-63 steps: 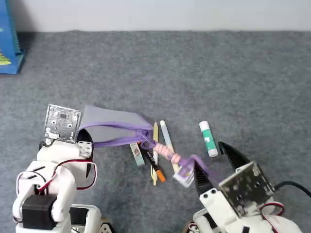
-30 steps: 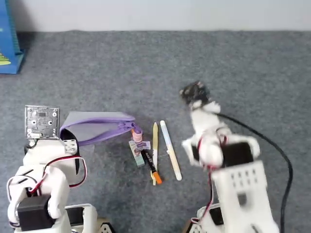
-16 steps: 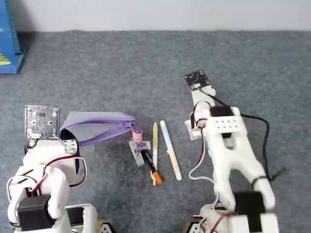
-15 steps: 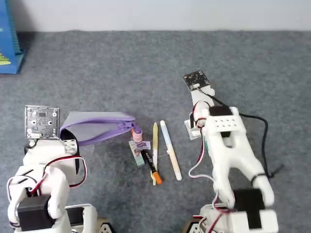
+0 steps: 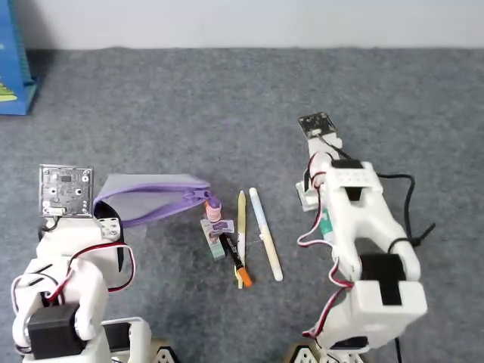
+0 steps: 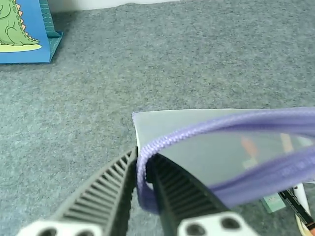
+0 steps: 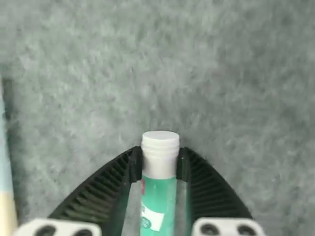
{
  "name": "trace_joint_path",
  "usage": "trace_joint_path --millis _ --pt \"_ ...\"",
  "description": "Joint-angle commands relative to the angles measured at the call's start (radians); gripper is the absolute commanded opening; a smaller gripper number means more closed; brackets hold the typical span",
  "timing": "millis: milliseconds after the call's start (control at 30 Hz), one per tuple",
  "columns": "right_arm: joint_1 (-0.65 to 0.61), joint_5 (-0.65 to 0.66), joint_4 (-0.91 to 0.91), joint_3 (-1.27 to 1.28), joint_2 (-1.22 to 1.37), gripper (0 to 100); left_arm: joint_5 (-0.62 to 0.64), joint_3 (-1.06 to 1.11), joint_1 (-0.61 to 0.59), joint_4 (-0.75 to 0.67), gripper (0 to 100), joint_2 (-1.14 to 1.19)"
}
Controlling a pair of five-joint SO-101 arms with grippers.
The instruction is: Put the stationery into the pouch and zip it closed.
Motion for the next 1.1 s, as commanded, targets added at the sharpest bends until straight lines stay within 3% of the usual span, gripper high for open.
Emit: trace_joint_path --millis 0,233,533,800,1067 --pt "0.005 0.044 0.067 -0.118 0.059 5.8 0.006 -0.008 -0.009 -0.003 1 -0.011" --pt "0.004 0.051 0.32 -0.292 0.111 0.9 0.006 -0.007 -0.009 0.0 1 -0.011" --pt "-0.002 0.051 0.621 -0.313 -0.162 0.9 0.006 -0.007 -0.009 0.0 1 -0.011" --pt "-0.134 0.046 0.891 -0.313 -0.443 0.9 0.006 -0.007 -0.009 0.0 1 -0.009" --pt "-0.292 0.041 0.935 -0.311 -0.746 0.9 0.006 -0.007 -0.009 0.0 1 -0.009"
